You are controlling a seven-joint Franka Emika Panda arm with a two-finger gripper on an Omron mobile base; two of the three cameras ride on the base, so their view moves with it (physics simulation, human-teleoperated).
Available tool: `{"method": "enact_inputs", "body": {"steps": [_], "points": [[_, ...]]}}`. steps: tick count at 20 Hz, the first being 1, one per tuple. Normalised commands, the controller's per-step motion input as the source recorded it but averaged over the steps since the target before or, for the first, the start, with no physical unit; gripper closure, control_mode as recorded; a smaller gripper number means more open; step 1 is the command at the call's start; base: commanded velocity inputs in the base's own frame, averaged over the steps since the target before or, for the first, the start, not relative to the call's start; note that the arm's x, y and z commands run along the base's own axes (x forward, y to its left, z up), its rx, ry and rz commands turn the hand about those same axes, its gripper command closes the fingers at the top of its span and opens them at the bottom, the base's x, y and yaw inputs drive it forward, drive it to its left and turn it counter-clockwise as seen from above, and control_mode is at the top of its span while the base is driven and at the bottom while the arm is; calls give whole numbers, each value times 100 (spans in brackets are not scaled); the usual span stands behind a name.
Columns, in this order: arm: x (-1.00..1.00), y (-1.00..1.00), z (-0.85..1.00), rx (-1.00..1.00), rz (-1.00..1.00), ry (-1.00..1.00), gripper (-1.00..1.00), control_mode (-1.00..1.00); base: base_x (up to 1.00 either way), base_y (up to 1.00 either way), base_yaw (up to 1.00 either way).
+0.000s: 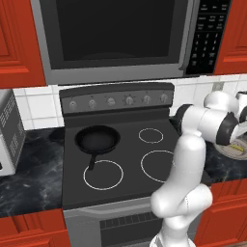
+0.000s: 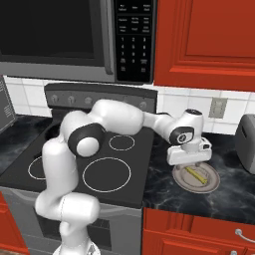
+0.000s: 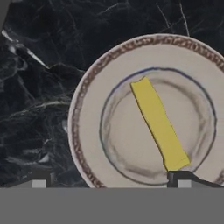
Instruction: Pick up the butter stick and place it in the pan. Then turn on the burner for the pan.
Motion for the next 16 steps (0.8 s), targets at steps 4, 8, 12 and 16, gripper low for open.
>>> {"method": "enact_inputs", "body": {"steps": [4,8,12,16], "points": [[11,-15,-3,0,0,9,-100,-100,0,0,0],[3,-9,-11,0,0,6,-100,-100,0,0,0],[0,-13,-23,2,0,2,-100,-100,0,0,0],[0,-6,-29,0,1,0,-100,-100,0,0,0]]}}
